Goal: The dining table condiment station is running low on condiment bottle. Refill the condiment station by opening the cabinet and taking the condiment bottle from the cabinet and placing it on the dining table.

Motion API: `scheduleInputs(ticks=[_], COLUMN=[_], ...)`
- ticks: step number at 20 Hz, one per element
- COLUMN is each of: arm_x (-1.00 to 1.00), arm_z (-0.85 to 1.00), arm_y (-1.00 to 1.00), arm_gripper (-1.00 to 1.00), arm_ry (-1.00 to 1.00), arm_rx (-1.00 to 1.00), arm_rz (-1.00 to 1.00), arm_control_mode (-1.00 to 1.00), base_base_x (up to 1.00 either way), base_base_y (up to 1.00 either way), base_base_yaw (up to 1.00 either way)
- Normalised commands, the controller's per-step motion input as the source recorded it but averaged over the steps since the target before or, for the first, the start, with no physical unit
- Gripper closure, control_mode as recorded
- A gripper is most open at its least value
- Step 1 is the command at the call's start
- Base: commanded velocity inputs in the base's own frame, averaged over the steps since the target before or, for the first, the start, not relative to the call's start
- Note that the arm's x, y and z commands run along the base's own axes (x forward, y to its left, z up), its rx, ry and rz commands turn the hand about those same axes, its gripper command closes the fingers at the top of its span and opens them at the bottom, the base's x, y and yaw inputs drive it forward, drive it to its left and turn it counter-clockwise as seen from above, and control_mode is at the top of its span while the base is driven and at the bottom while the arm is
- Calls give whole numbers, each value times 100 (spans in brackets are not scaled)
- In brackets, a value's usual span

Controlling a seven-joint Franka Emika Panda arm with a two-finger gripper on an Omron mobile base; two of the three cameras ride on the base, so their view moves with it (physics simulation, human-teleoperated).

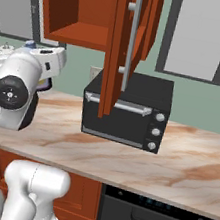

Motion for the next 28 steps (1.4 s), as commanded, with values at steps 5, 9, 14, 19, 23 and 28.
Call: scheduleInputs(ticks=[5, 9, 14, 19, 23, 28], arm_x=[-21, -5, 0, 0, 0, 0], arm_z=[-7, -6, 0, 0, 0, 0], arm_y=[6, 1, 0, 0, 0, 0], arm_gripper=[100, 100, 100, 100, 100, 100], arm_ry=[3, 0, 0, 0, 0, 0], arm_rx=[0, 0, 0, 0, 0, 0], arm_rz=[0, 0, 0, 0, 0, 0], arm_control_mode=[-100, 100, 100, 100, 100, 100], base_base_x=[0, -71, -84, -54, -47, -46], base_base_y=[0, 16, 39, 12, 3, 3], base_base_yaw=[0, -12, -61, -84, -90, -91])
